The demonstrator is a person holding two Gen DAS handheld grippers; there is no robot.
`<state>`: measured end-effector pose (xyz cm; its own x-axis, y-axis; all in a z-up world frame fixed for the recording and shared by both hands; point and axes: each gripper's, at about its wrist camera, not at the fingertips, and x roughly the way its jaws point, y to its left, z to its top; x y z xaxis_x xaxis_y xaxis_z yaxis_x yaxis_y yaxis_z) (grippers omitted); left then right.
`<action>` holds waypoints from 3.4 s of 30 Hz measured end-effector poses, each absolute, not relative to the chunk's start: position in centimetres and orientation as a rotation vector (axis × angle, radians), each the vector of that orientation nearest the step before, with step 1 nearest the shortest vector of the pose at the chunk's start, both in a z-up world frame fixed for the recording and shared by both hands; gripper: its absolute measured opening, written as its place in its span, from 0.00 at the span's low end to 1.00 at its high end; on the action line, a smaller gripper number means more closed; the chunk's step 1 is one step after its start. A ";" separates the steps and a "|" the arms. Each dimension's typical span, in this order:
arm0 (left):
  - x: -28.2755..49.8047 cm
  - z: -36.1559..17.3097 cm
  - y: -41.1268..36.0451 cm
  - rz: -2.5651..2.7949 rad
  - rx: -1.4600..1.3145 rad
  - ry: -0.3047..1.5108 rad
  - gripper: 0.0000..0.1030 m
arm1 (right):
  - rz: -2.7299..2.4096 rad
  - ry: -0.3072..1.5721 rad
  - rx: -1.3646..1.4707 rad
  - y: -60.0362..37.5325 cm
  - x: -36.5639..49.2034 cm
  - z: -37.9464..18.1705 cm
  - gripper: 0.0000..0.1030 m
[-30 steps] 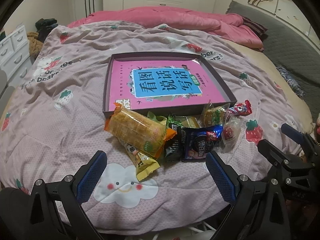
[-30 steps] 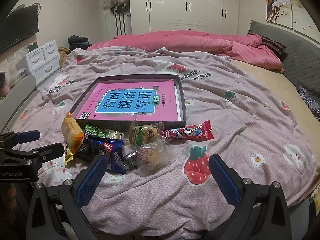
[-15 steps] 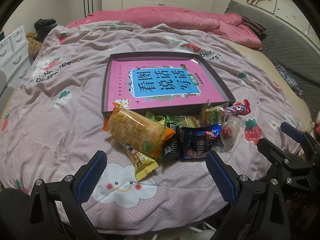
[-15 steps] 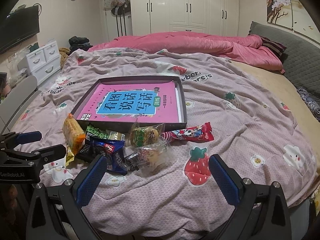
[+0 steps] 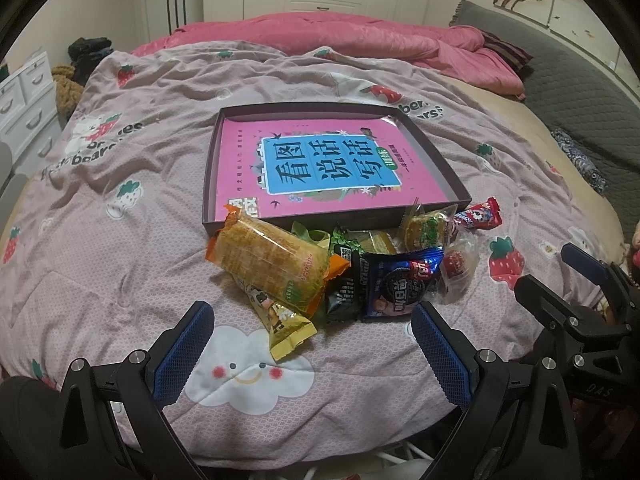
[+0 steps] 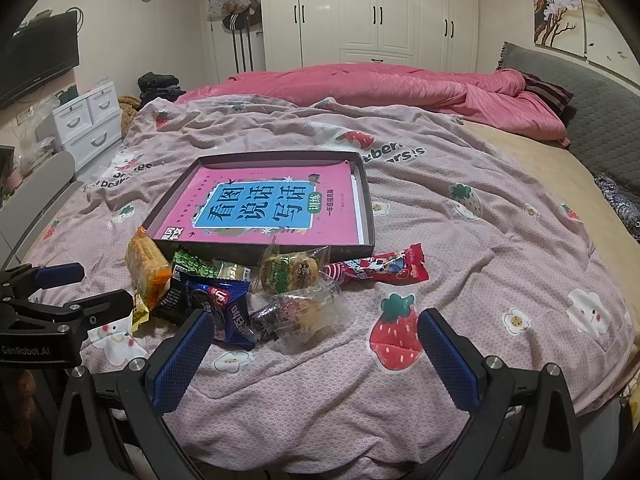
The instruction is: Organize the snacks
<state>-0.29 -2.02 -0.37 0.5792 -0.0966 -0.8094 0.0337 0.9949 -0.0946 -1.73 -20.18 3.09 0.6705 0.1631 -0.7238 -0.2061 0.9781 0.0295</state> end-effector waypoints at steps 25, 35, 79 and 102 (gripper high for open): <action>0.0 -0.9 -1.6 -0.075 -0.087 0.968 0.96 | 0.217 0.824 -0.044 -20.0 -1.5 2.5 0.99; 0.5 -1.2 -0.5 -0.058 -0.131 0.989 0.96 | 0.238 0.843 -0.030 -20.2 -0.6 1.6 0.99; 8.6 -6.3 4.0 -0.028 -0.490 1.176 0.93 | 0.234 1.001 -0.093 -19.6 4.8 -3.8 0.99; 8.5 -7.3 4.7 -0.089 -0.543 1.196 0.35 | 0.328 0.989 -0.074 -19.9 6.2 -4.4 0.60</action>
<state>8.52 4.73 -7.30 0.3793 -0.3462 -0.8581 -0.2146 0.8692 -0.4455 6.15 -19.87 -4.40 0.5045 0.2379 -0.8300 -0.3045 0.9486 0.0868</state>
